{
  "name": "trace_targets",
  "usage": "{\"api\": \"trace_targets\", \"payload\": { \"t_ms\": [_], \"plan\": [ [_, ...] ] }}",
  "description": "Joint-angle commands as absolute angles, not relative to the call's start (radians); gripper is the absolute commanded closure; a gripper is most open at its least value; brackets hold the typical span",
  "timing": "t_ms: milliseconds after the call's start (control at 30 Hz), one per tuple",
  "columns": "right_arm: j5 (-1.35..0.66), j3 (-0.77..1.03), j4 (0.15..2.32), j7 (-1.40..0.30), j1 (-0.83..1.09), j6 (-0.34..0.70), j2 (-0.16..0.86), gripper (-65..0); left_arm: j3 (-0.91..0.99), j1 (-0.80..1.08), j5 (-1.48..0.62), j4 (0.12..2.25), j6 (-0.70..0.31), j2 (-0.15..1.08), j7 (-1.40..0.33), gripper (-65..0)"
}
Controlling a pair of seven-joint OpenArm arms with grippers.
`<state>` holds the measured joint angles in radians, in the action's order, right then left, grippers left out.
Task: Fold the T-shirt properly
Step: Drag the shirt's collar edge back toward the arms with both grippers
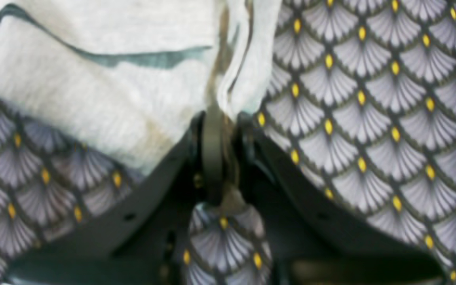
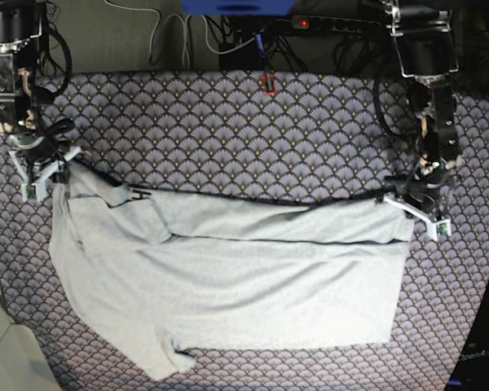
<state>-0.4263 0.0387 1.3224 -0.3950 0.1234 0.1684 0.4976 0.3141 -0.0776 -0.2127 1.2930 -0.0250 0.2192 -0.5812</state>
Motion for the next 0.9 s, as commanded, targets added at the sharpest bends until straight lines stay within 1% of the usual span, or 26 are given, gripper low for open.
{"api": "trace_targets", "payload": {
  "t_ms": [0,133,300,400,567,633,767,867],
  "plan": [
    [-0.424,0.047,1.343,-0.39,0.137,0.171,0.524,0.0,0.344,-0.079,-0.206,1.331,-0.012,0.249,-0.573,-0.5],
    [-0.424,0.048,1.372,-0.384,0.188,0.171,0.542,0.0,0.421,-0.024,-0.206,1.385,-0.013,0.251,-0.616,-0.5],
    [-0.424,0.137,1.443,-0.384,0.286,0.176,0.539,0.0,0.452,0.097,-0.208,1.484,-0.015,0.277,-0.634,-0.5],
    [-0.423,0.171,1.469,-0.39,0.328,0.242,0.535,0.0,0.453,0.154,-0.208,1.531,-0.015,0.274,-0.639,-0.5],
    [-0.421,0.257,1.472,-0.392,0.381,0.298,0.495,0.0,0.453,0.257,-0.208,1.603,-0.015,0.269,-0.636,-0.5],
    [-0.421,0.269,1.472,-0.387,0.397,0.305,0.495,0.0,0.453,0.289,-0.211,1.612,-0.015,0.268,-0.634,-0.5],
    [-0.421,0.271,1.474,-0.384,0.426,0.308,0.495,0.0,0.461,0.343,-0.285,1.612,-0.015,0.275,-0.631,-0.5],
    [-0.423,0.271,1.475,-0.383,0.444,0.309,0.483,0.0,0.509,0.377,-0.325,1.612,-0.015,0.272,-0.631,-0.5]
  ]
}}
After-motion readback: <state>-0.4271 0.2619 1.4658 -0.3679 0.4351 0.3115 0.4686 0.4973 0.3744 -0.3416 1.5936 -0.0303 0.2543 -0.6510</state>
